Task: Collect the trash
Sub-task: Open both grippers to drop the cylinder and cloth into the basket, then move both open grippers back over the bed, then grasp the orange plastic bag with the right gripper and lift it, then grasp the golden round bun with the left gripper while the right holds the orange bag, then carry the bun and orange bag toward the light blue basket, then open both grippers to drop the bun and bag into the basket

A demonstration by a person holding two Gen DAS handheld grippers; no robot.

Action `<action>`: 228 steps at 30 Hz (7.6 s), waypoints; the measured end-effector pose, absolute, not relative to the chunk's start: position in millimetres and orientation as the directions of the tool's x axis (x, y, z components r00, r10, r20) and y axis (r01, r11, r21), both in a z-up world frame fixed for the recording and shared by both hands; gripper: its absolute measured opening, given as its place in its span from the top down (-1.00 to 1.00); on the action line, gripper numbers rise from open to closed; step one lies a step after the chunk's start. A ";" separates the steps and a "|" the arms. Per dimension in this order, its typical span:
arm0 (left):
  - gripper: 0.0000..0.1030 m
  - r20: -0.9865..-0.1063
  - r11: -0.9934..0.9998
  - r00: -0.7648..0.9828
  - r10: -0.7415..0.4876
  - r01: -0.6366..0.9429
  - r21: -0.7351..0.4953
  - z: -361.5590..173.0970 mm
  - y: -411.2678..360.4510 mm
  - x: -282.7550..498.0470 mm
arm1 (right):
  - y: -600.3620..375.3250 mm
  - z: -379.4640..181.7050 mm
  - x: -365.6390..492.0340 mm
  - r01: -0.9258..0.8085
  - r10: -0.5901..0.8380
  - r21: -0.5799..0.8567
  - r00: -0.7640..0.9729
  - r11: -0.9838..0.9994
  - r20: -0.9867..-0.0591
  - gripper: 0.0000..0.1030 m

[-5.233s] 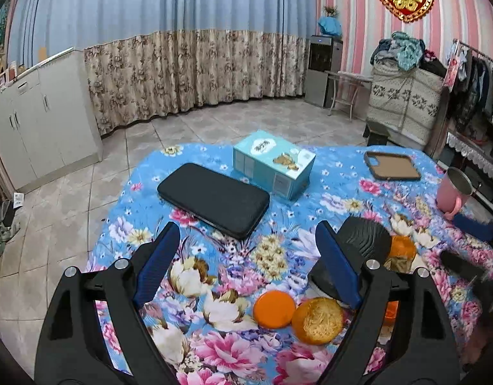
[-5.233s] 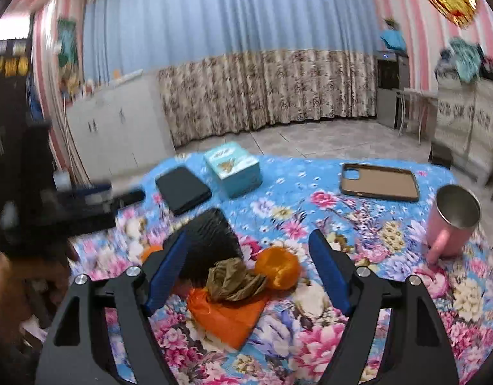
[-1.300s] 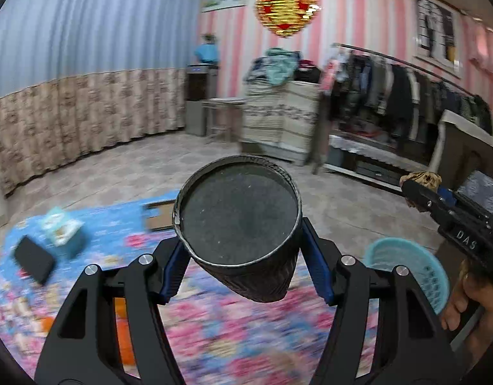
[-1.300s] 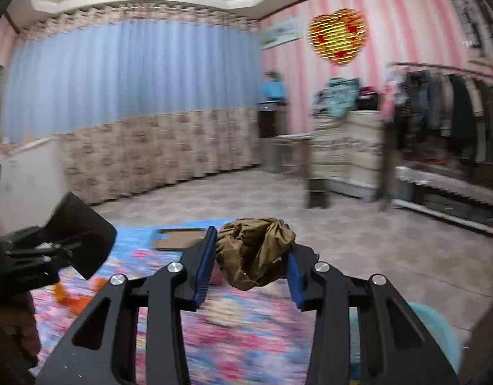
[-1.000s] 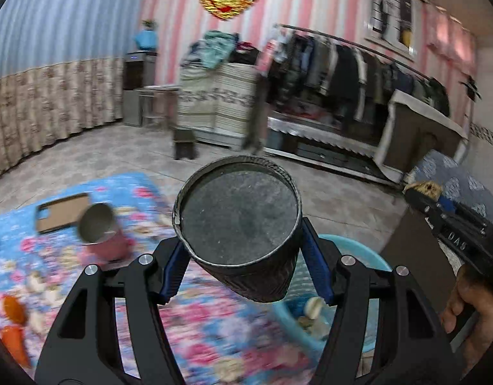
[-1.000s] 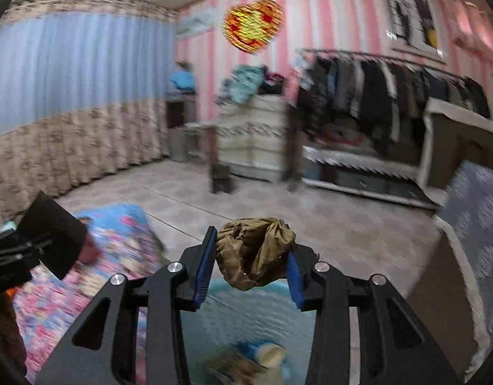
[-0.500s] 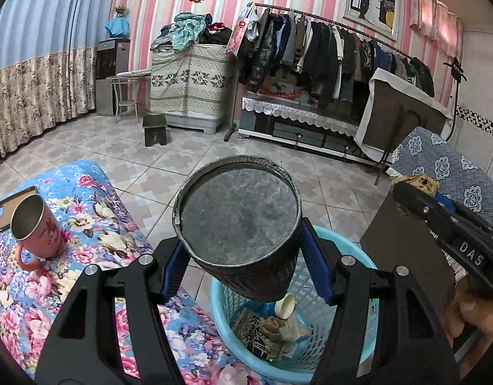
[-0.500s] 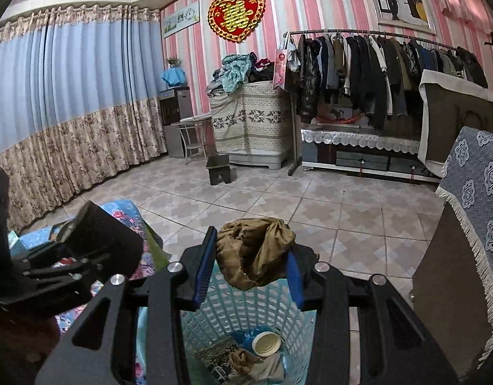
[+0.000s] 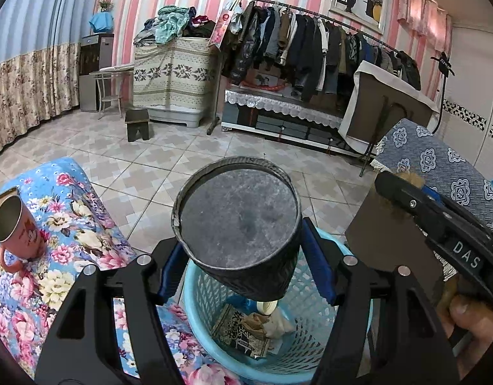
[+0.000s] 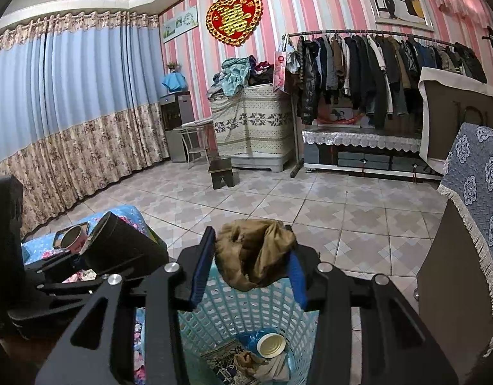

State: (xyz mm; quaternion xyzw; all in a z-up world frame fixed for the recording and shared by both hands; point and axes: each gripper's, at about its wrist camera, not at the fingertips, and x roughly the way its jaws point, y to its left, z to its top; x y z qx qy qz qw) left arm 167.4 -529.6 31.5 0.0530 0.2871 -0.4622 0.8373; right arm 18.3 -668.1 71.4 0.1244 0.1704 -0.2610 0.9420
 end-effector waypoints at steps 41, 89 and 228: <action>-0.76 -0.548 0.988 0.823 -0.146 0.150 -0.038 29.1 -48.5 231.4 | -337.1 29.2 221.7 -0.122 0.251 0.288 0.847 0.950 -0.469 -0.45; -0.28 -0.771 0.969 0.618 -0.151 0.248 0.009 -62.5 -63.8 272.1 | -270.5 -18.5 242.2 -0.249 0.356 0.258 0.725 0.933 -0.589 0.95; -0.39 -0.556 0.606 0.441 -0.705 0.781 -0.149 11.0 -519.0 160.1 | -662.4 14.3 36.1 0.584 -0.436 0.240 0.770 0.776 -0.466 -0.10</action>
